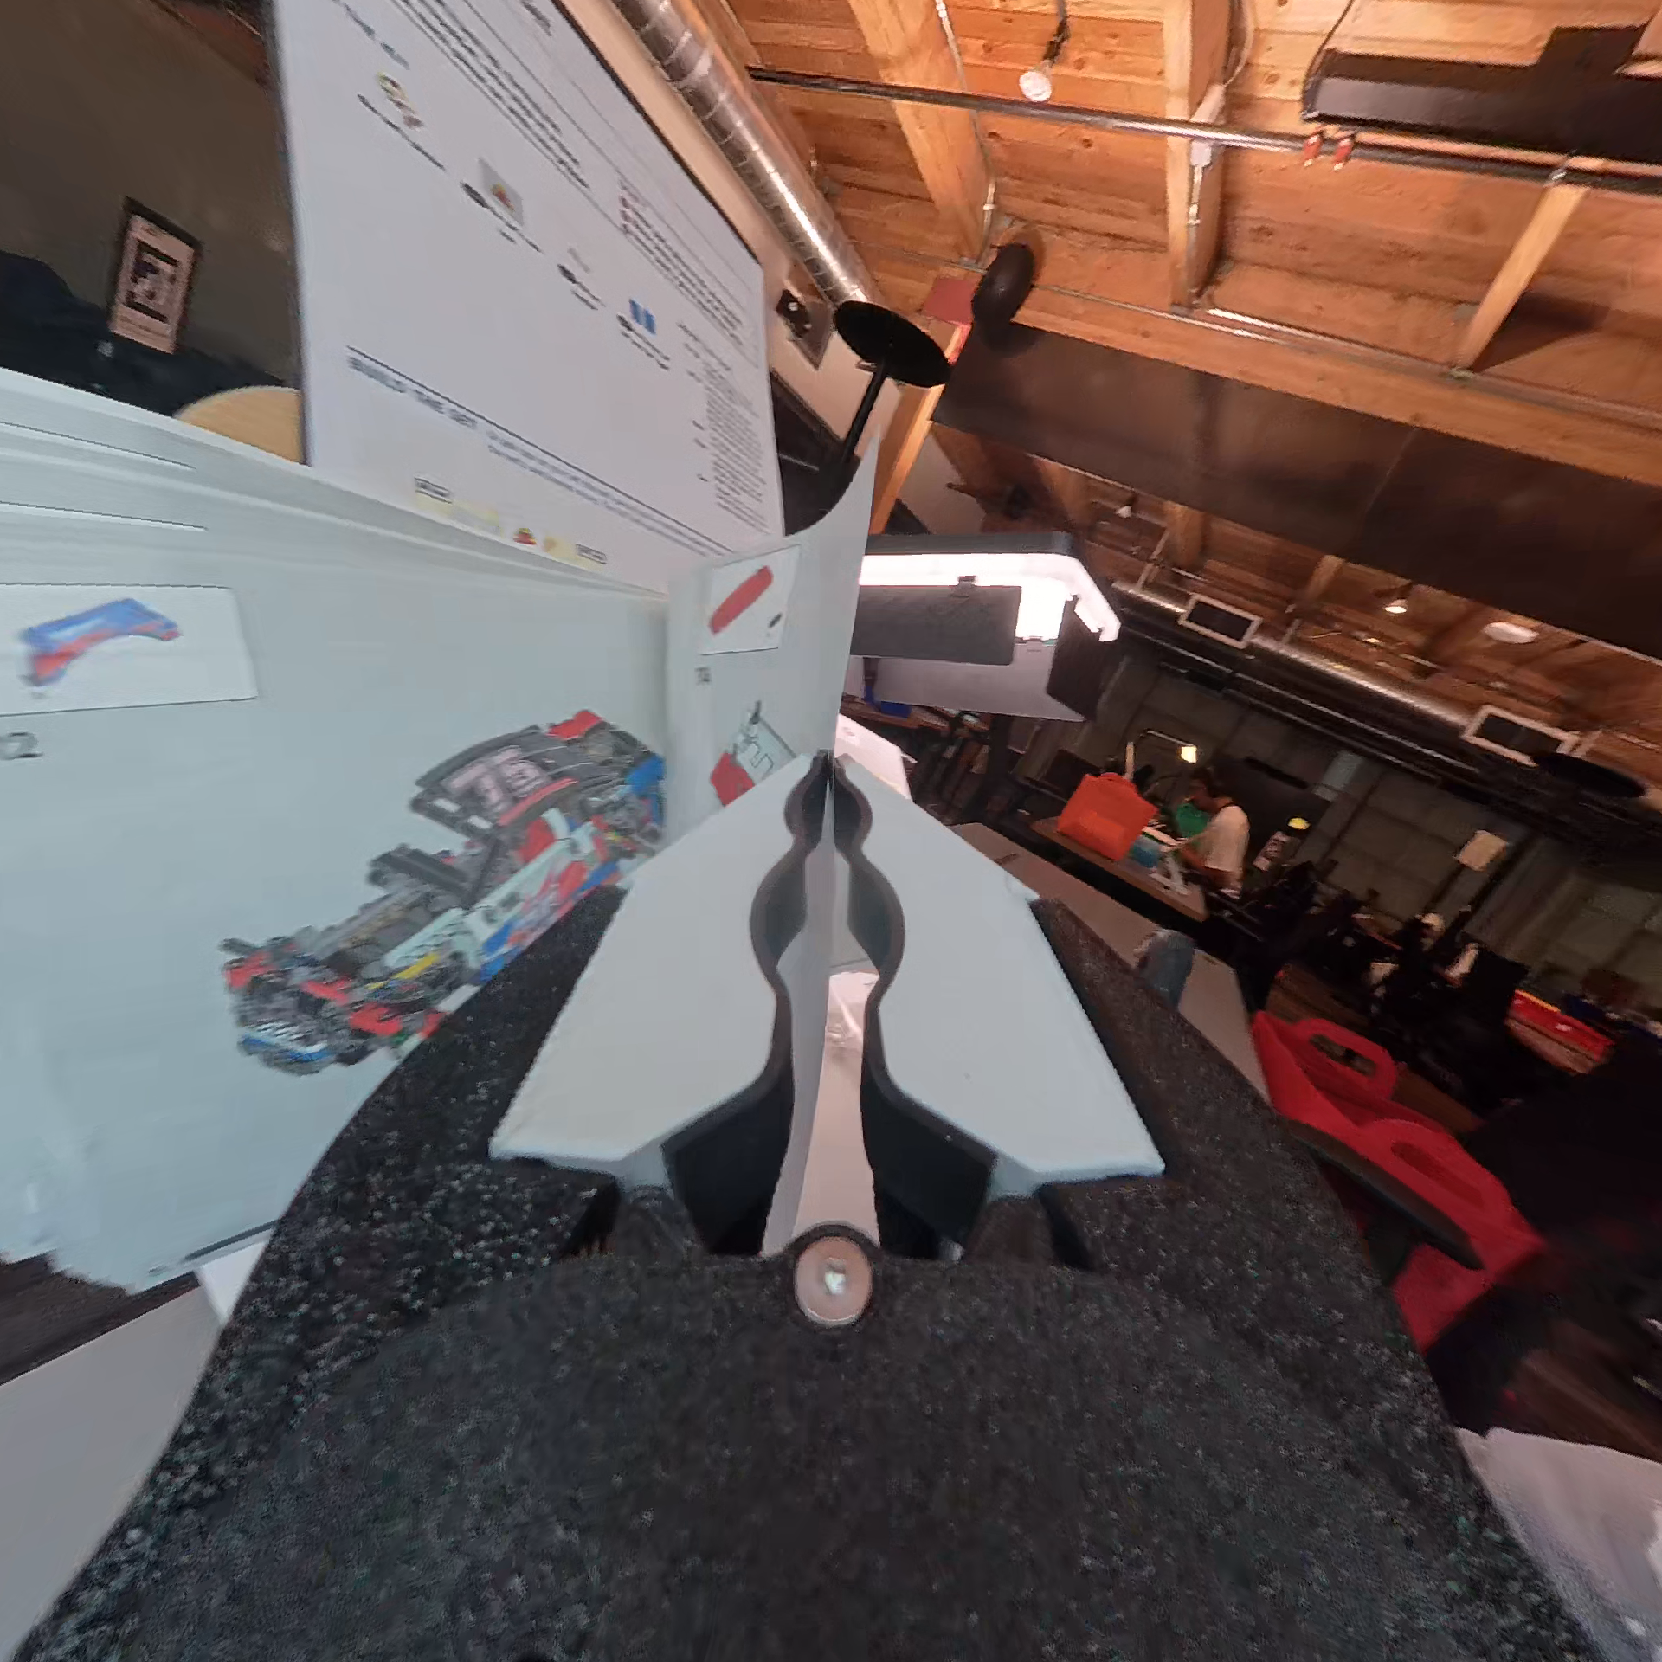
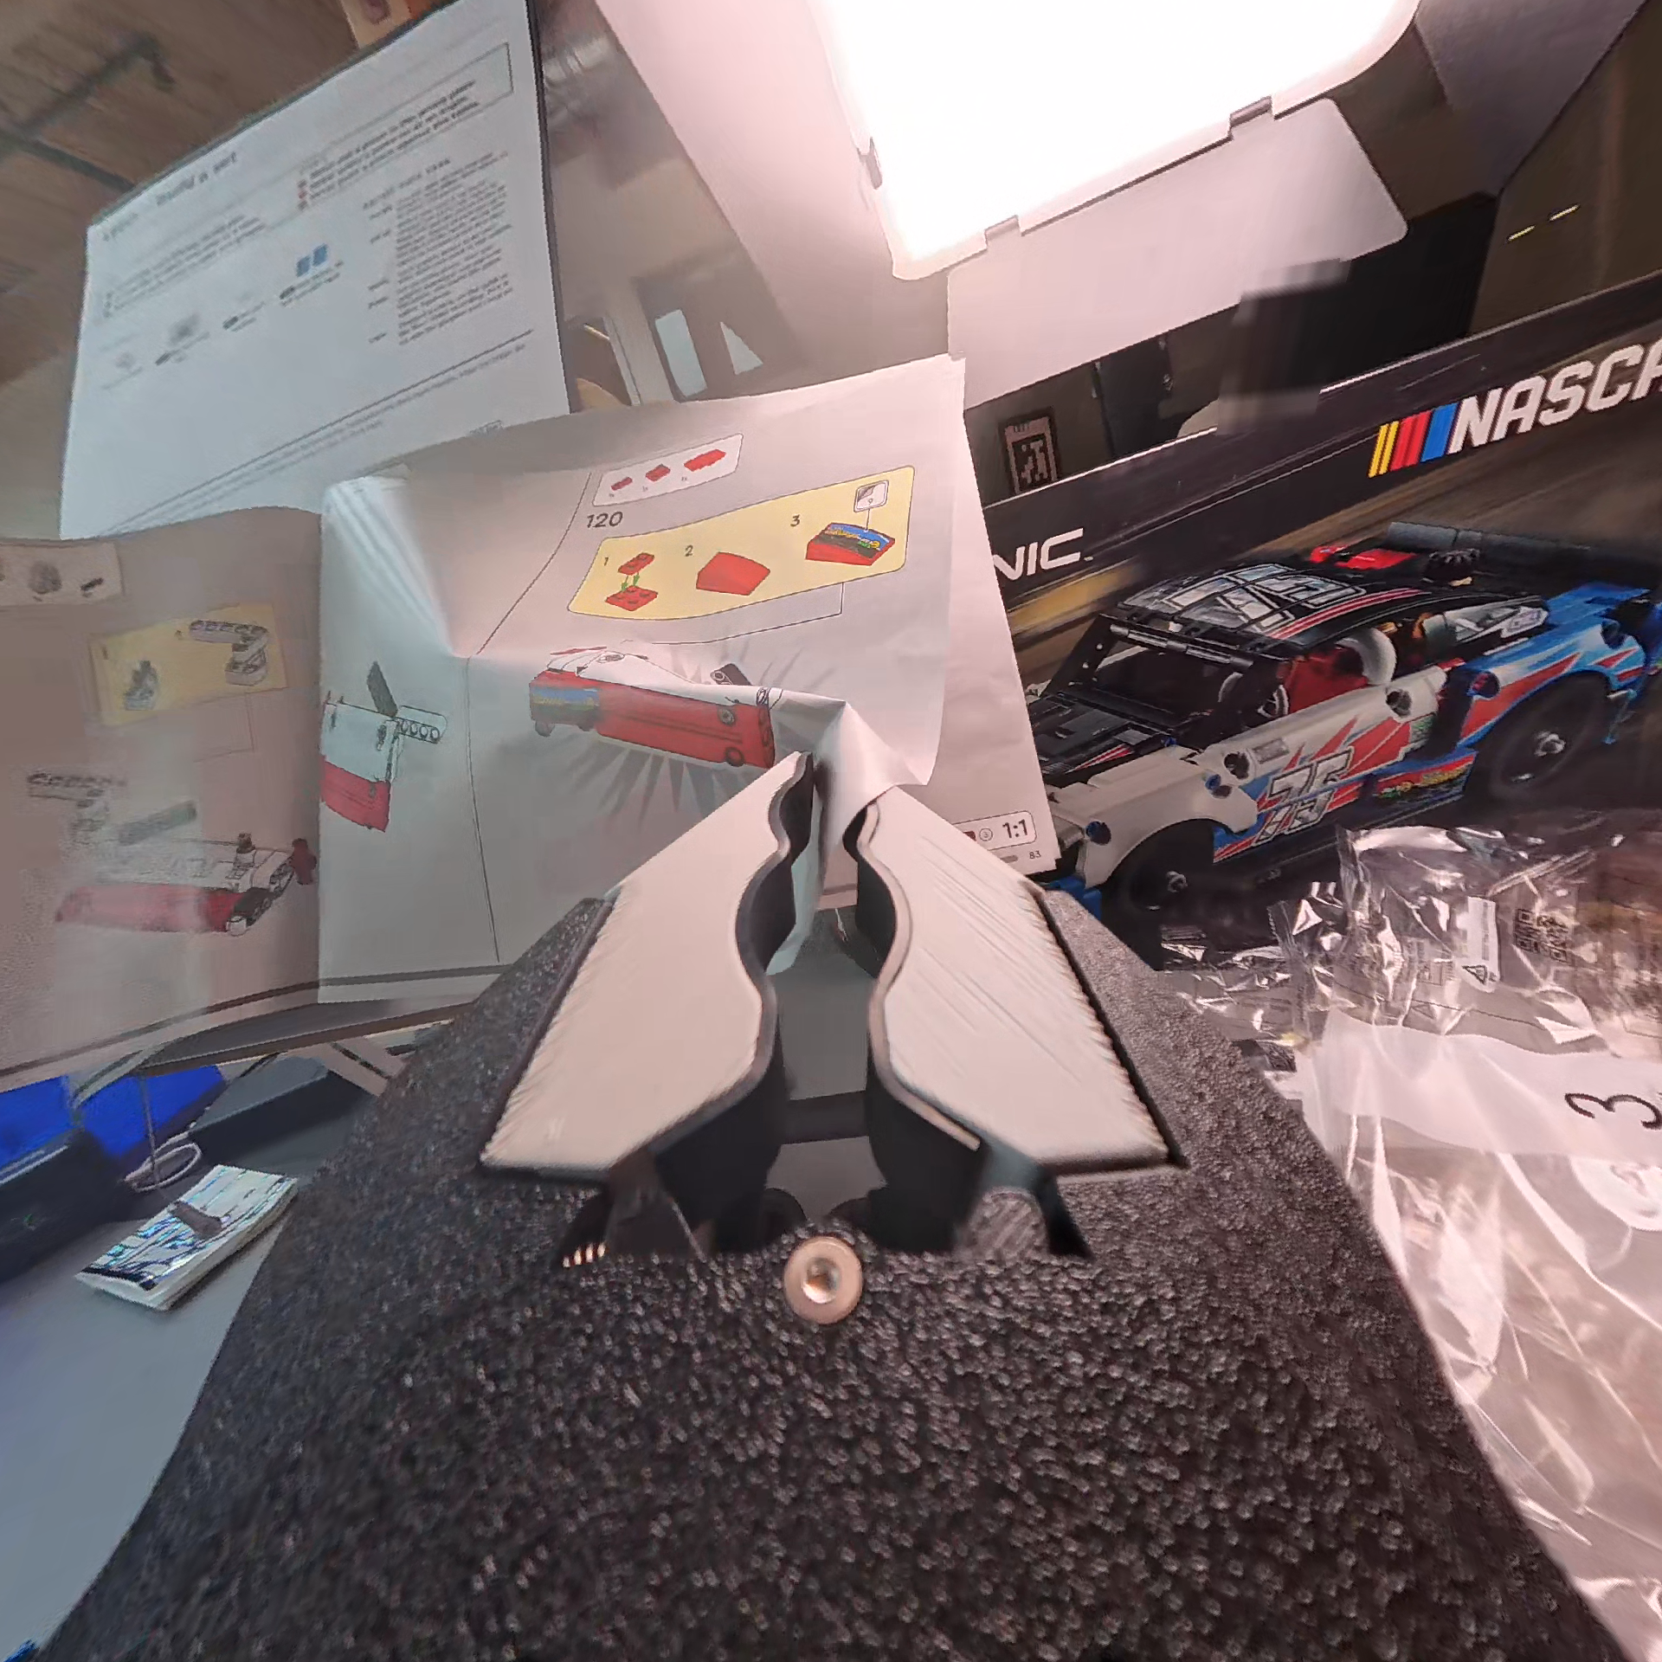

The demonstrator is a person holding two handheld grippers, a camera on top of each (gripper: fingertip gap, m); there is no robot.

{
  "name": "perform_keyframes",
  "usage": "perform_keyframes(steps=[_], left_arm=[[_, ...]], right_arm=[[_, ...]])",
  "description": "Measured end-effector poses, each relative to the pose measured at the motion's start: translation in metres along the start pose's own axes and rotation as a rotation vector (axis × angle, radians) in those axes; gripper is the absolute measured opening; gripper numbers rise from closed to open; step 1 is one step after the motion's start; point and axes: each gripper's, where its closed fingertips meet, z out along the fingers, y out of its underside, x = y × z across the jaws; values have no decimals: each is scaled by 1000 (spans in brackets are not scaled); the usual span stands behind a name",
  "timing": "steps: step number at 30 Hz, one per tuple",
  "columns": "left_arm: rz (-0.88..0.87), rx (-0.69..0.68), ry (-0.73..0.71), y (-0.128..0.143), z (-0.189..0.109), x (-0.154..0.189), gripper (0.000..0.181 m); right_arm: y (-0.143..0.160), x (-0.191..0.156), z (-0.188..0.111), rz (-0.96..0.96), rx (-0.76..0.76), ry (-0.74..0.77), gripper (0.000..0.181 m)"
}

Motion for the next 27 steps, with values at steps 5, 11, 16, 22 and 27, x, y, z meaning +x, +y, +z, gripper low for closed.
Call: perform_keyframes(steps=[5,11,16,22,27], left_arm=[[-76,-38,196,15,39,56,0],[-76,-154,320,48,99,107,0],[-65,-201,331,64,137,120,0],[-29,-171,250,61,156,109,0],[87,-81,238,44,135,109,50]], right_arm=[[-8,-27,-7,-180,28,-168,15],[-76,-25,-43,-577,267,-67,83],[-73,-115,-73,-727,289,-438,85],[-10,-189,-62,-689,163,-556,70],[-39,-136,-50,-494,234,-235,0]])
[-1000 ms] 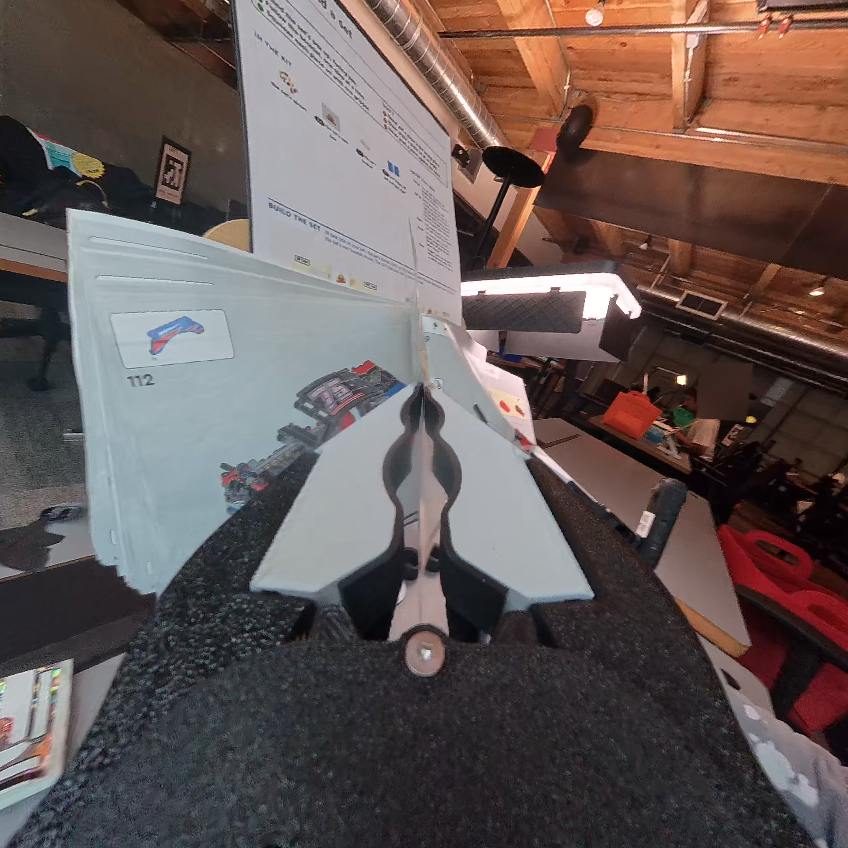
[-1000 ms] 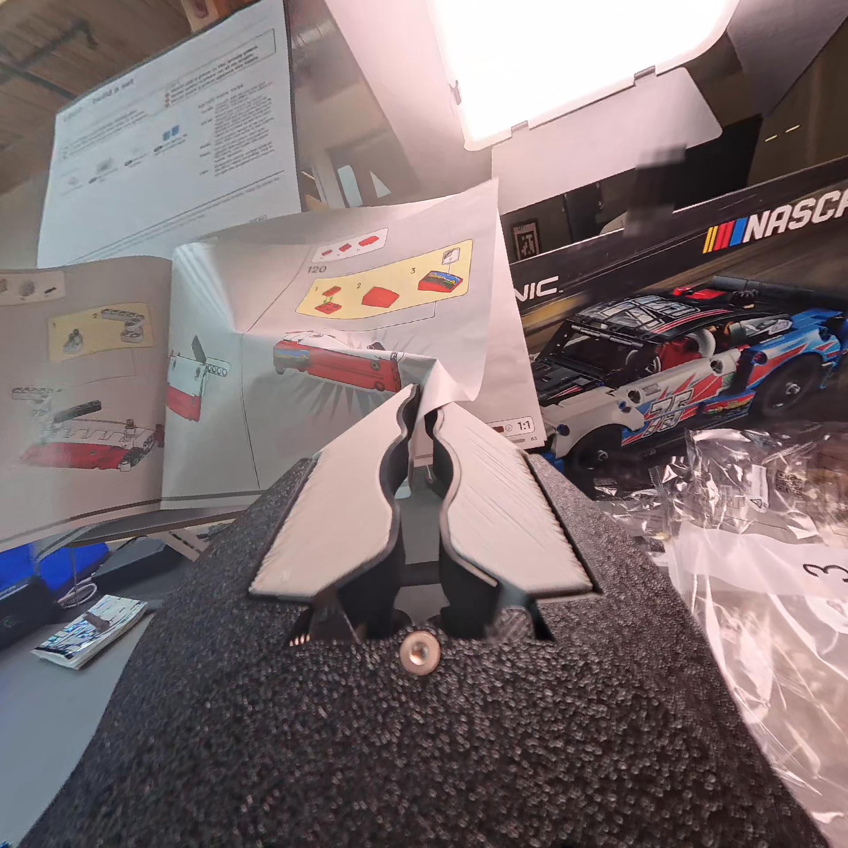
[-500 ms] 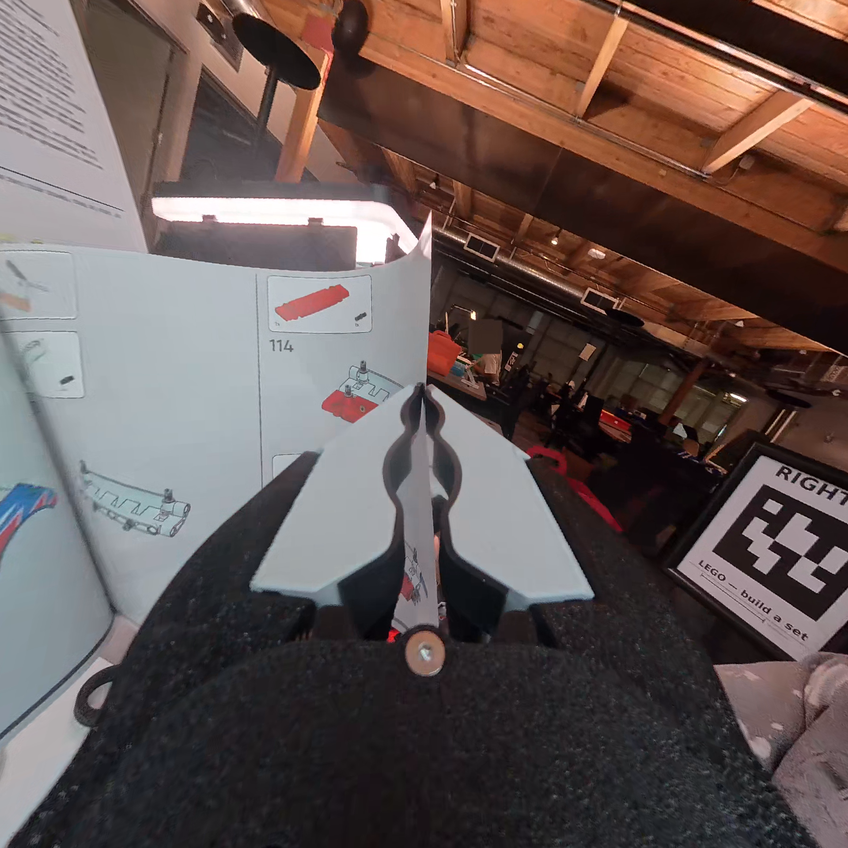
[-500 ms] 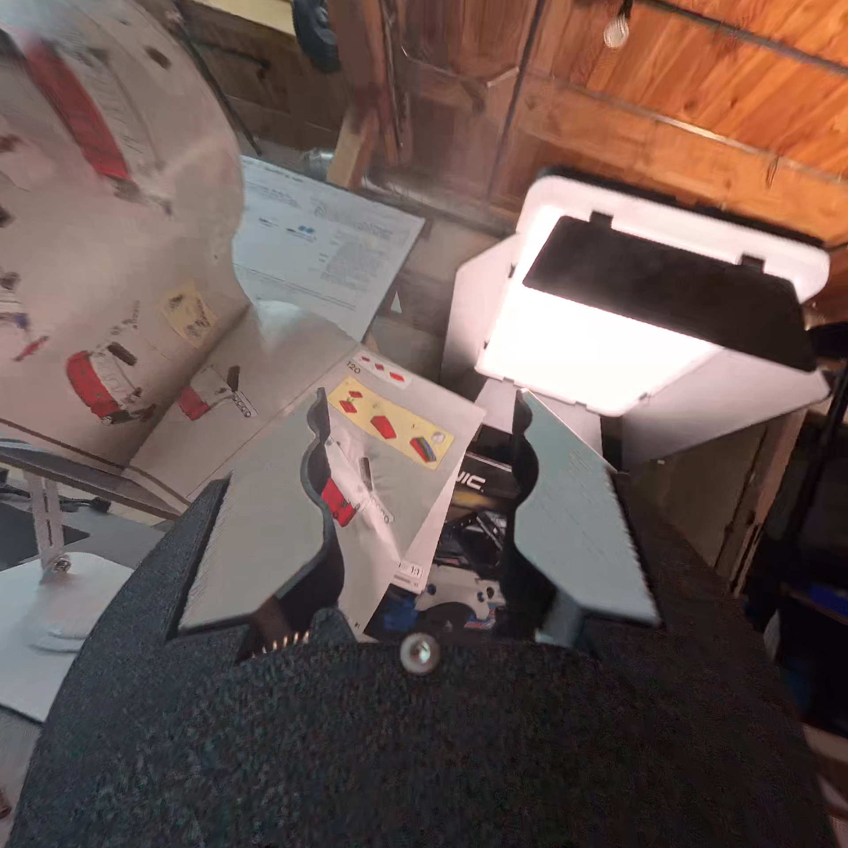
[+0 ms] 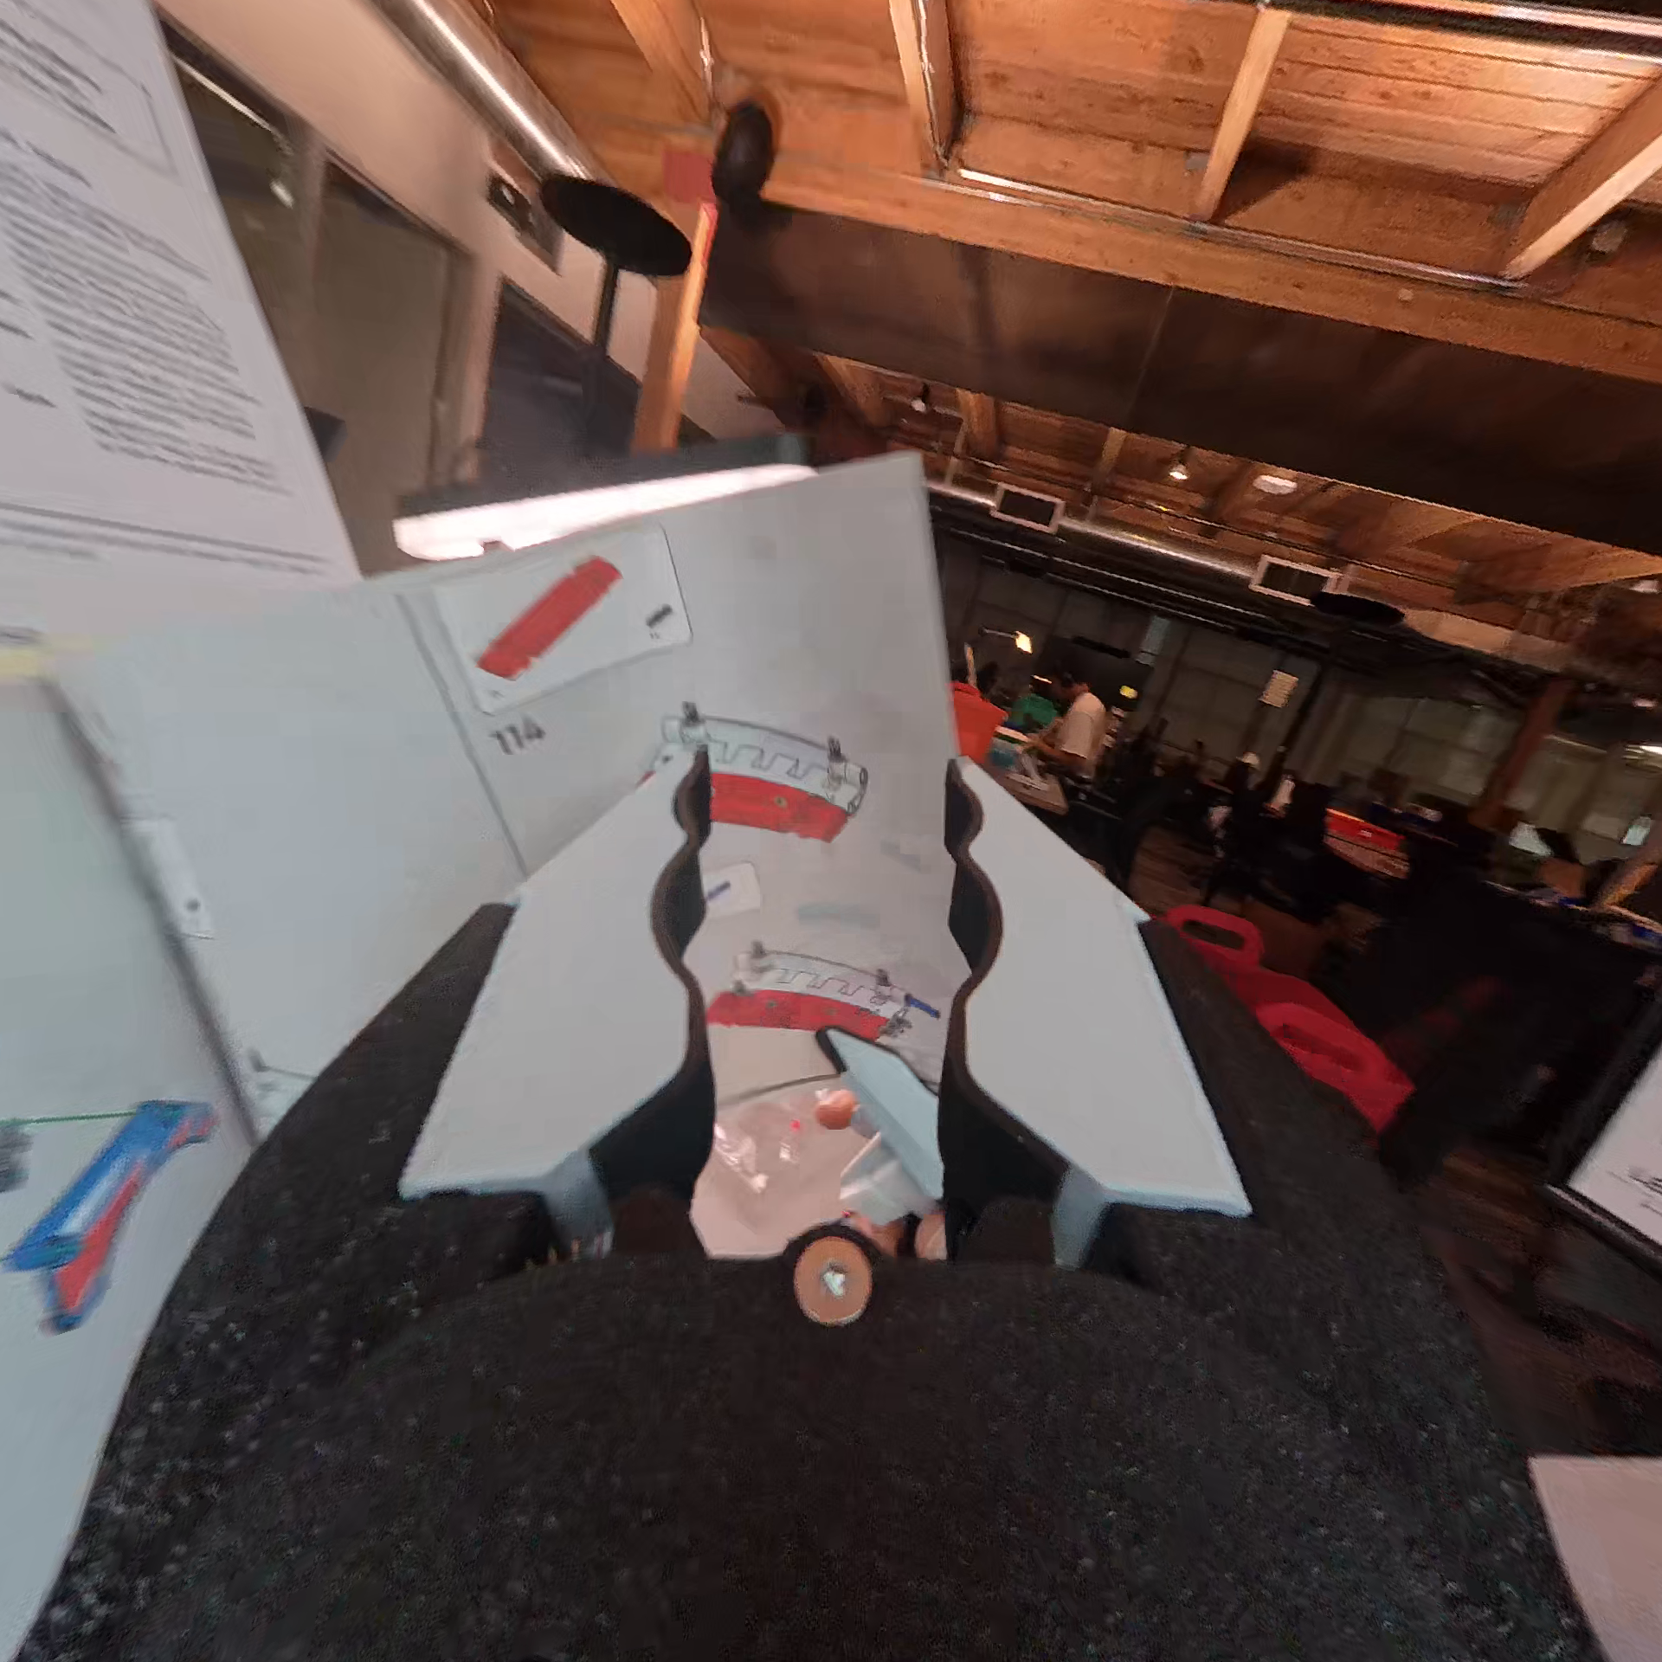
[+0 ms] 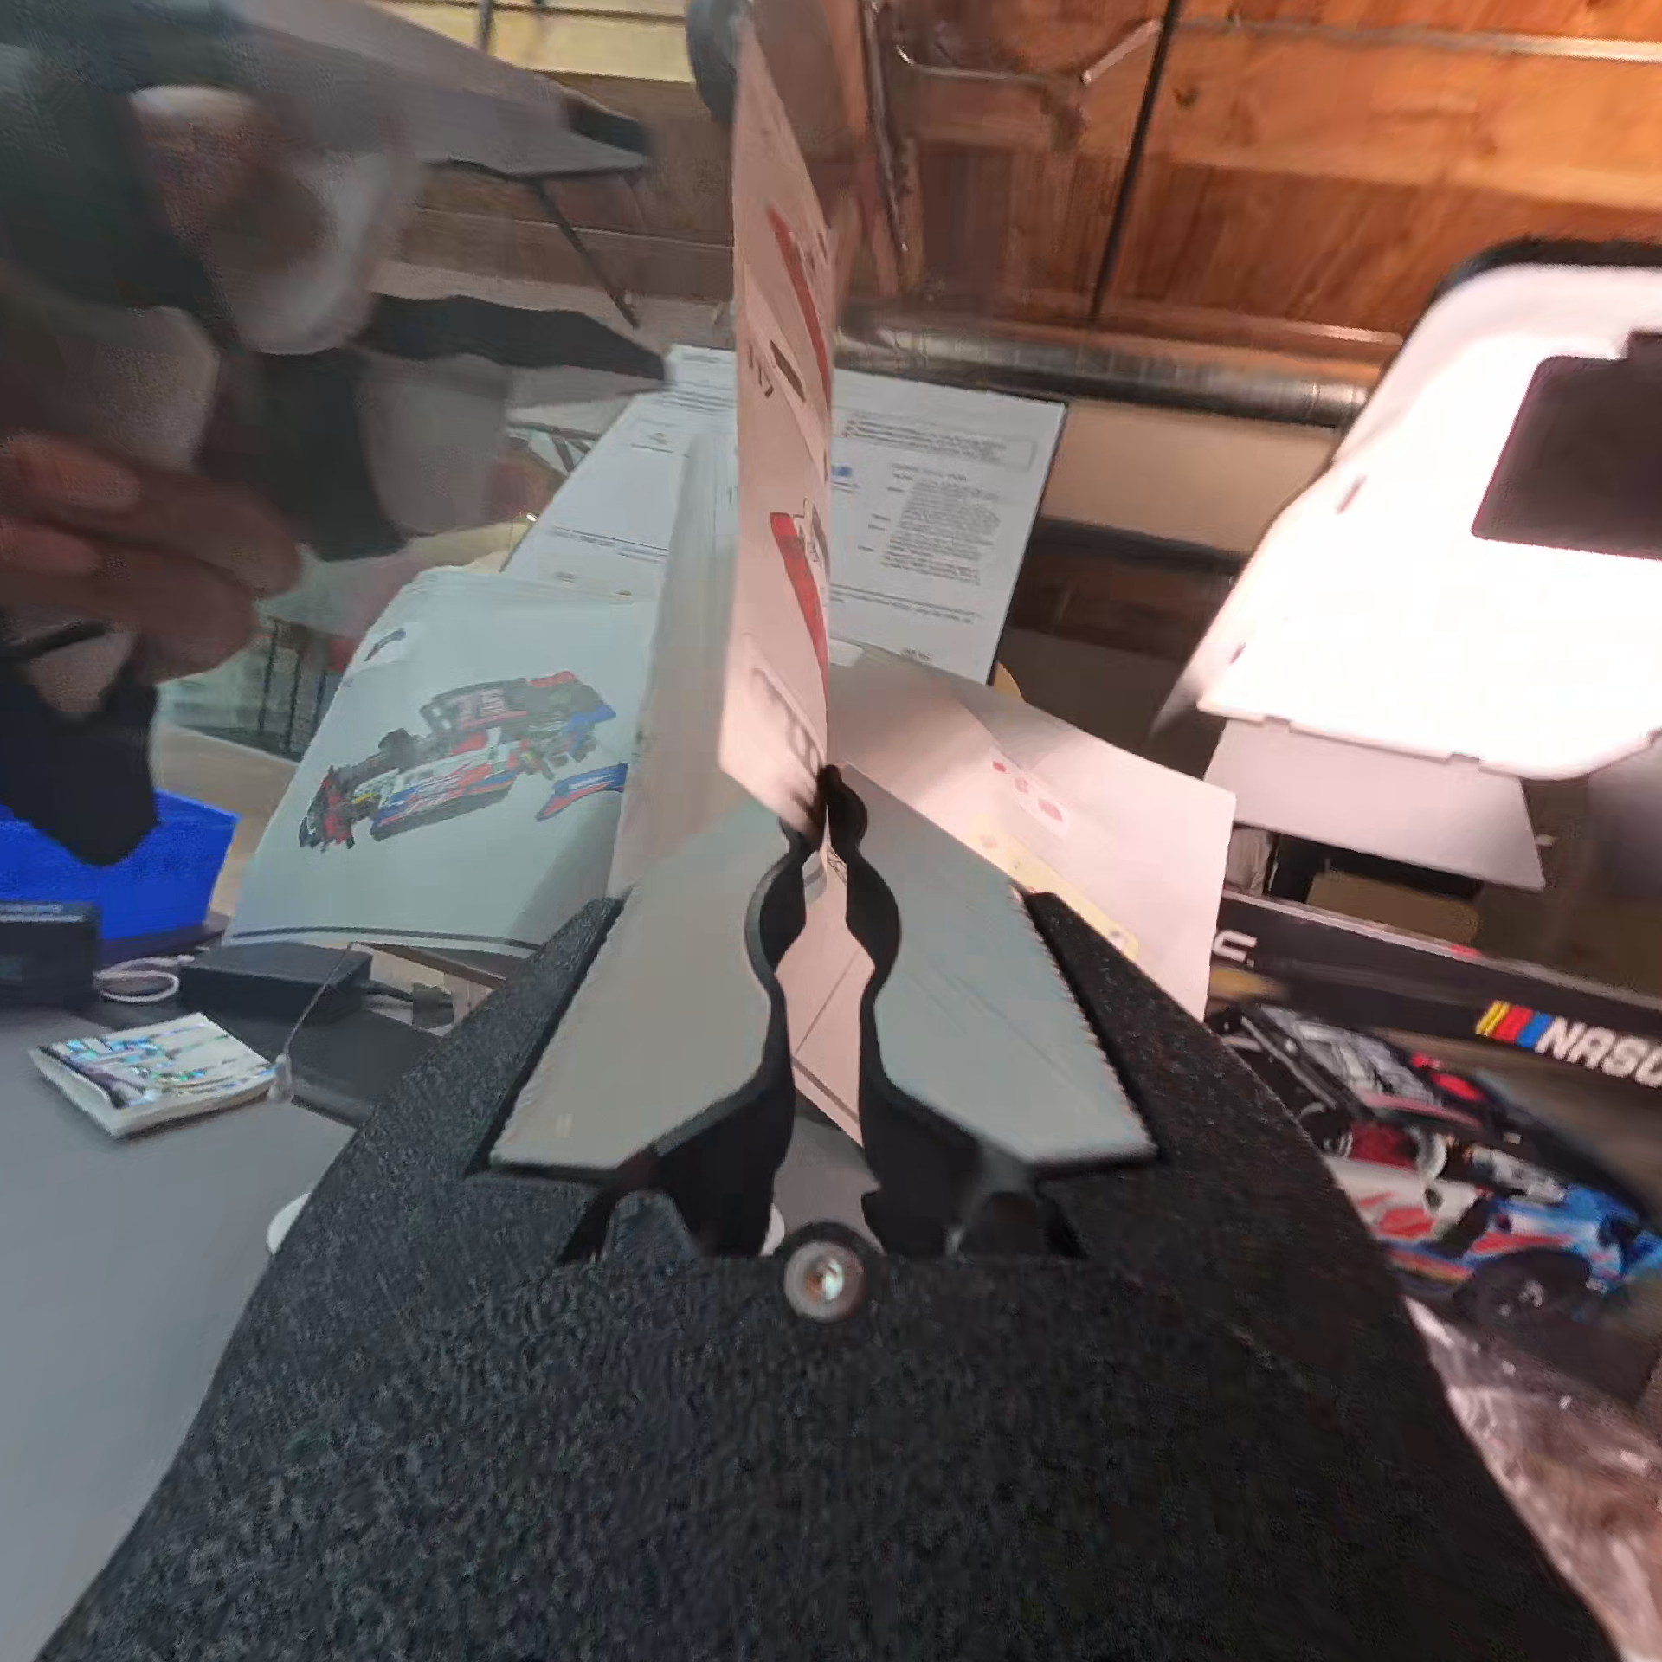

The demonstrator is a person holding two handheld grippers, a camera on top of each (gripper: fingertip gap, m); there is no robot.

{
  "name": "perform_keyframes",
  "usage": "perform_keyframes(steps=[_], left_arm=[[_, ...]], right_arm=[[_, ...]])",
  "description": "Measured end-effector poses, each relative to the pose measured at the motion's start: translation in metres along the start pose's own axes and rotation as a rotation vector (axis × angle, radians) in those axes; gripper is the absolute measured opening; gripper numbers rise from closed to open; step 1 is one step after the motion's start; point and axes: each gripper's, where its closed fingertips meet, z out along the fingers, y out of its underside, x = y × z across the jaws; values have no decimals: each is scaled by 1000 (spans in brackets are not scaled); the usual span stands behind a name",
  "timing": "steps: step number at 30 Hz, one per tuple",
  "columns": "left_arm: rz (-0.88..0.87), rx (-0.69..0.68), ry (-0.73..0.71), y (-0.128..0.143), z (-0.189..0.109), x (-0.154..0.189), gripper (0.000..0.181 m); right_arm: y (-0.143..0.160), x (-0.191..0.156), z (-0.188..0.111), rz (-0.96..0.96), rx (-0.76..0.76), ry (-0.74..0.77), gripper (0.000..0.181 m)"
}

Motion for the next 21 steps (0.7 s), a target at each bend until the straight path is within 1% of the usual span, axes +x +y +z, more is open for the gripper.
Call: perform_keyframes(steps=[1,3,6,9,11,12,16,19,21], left_arm=[[46,35,-50,-8,-10,-7,57],[112,50,-142,-16,-28,-24,61],[182,-10,-272,-8,-49,-56,59],[178,-96,-338,15,-62,-81,51],[183,-151,-349,34,-65,-90,42],[198,-185,-362,44,-65,-95,41],[320,-343,-421,84,-59,-110,39],[429,-433,-453,106,-54,-116,33],[499,-486,-439,118,-47,-116,29]], right_arm=[[6,13,0,66,-17,23,0],[19,37,-2,153,-45,73,0],[44,61,-2,259,-103,123,0],[74,78,-1,327,-177,160,0],[95,87,2,361,-236,176,0],[104,91,3,382,-253,186,0],[135,103,9,454,-327,221,1],[153,108,11,464,-377,235,3],[161,112,13,461,-396,251,3]])
